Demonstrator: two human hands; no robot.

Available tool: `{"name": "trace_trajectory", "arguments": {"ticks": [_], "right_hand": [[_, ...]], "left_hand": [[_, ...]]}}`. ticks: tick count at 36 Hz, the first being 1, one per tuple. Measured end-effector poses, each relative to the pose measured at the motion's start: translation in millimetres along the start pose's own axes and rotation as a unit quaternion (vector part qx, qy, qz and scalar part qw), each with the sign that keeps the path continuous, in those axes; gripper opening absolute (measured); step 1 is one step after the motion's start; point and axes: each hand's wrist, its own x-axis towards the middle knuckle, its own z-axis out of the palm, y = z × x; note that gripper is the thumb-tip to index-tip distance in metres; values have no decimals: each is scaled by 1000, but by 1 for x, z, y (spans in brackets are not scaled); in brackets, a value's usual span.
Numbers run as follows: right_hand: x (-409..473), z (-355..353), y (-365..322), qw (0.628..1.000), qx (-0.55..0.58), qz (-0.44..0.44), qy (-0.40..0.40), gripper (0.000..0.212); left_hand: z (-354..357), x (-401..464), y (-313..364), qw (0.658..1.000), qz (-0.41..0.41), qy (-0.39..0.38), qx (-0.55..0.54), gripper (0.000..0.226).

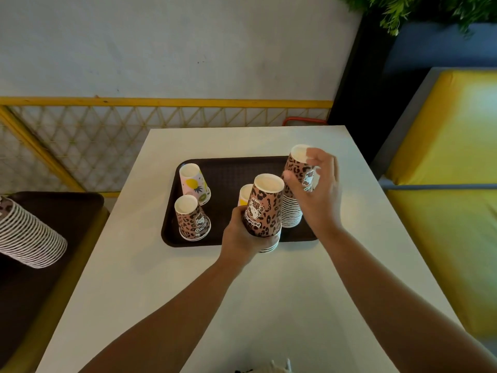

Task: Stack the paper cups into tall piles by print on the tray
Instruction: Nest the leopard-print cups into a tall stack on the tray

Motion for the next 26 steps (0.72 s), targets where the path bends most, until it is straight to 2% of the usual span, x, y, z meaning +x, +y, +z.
{"name": "trace_trajectory", "arguments": {"ticks": [3, 6, 8, 16, 26], "right_hand": [[-18, 5, -6, 992, 41, 44, -111, 65], [-28, 12, -9, 967, 56, 89, -232, 76], [-33, 14, -10, 959, 50, 102, -260, 77], [-28, 13, -13, 963, 42, 109, -241, 72], [-3, -2, -26, 975, 43, 93, -198, 63]], "left_hand": [[0, 1, 2, 1000, 9, 11, -4, 83], [-1, 1, 3, 1000, 10, 8, -23, 81], [-2, 1, 3, 999, 18, 2, -30, 81], [-1, 0, 4, 999, 24, -27, 7, 98], [-2, -7, 1, 997, 62, -14, 50, 88]]}}
